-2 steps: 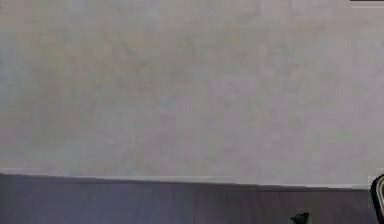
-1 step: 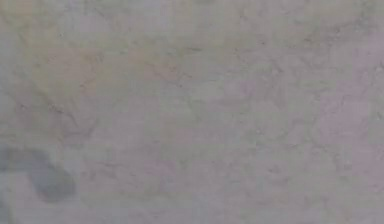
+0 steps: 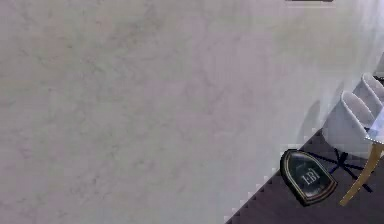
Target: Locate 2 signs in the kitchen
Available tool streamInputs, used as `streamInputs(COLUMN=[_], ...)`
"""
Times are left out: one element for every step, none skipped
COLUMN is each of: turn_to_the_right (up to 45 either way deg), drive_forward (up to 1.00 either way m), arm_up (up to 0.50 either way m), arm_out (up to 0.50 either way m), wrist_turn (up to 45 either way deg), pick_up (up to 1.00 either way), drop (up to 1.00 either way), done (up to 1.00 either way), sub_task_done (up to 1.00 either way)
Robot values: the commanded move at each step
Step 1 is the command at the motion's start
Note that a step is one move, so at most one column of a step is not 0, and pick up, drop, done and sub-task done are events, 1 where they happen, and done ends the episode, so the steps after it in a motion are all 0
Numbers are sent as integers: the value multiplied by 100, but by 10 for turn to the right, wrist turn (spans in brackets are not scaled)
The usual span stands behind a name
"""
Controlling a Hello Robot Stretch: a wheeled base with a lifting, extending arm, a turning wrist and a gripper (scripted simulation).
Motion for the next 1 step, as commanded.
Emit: streamInputs(turn_to_the_right=[300], drive_forward=[0], arm_up=[0], arm_out=[0], wrist_turn=[0], pick_up=[0], drop=[0], done=[0], sub_task_done=[0])
